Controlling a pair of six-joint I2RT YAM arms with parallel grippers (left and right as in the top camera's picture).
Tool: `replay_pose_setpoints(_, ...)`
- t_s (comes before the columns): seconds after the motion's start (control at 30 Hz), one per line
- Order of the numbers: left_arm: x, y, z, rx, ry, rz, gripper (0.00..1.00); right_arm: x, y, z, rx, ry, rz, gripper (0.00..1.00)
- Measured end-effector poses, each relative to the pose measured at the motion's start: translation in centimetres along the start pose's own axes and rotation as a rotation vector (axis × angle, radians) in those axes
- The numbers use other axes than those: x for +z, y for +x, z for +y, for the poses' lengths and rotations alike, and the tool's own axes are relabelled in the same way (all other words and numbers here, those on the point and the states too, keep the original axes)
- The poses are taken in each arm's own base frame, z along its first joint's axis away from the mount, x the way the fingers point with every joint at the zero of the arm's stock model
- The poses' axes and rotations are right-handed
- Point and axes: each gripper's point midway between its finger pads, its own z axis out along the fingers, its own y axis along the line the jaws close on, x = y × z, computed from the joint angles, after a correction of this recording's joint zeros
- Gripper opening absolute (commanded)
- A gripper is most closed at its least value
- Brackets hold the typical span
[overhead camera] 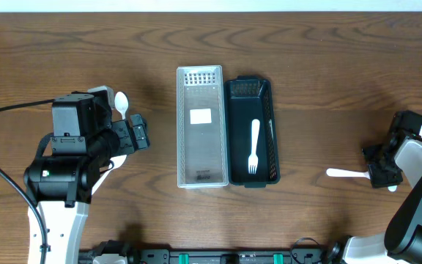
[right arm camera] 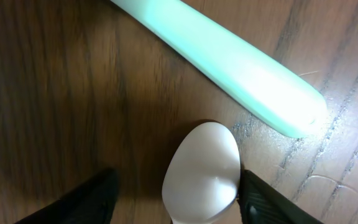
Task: Pack container
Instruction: 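Grasp the white spoon on the right with the right gripper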
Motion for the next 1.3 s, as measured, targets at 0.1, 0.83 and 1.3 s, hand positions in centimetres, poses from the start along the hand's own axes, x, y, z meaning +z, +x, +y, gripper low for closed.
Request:
replay_pose_setpoints(0.1,0.0,0.0,0.0,0.000,0.000,0.000,0.98,0.0,0.0,0.0,0.000,-0.001,0.000,0.56)
replay_pose_setpoints(0.83,0.0,0.0,0.0,0.000,0.000,0.000,0.98,0.0,0.0,0.0,-0.004,-0.002,-0.001,0.27)
replay_pose_setpoints(1.3,0.0,0.0,0.0,0.000,0.000,0.000,0.98,-0.8,1.9,0.8,-0.142,-0.044,0.098,0.01)
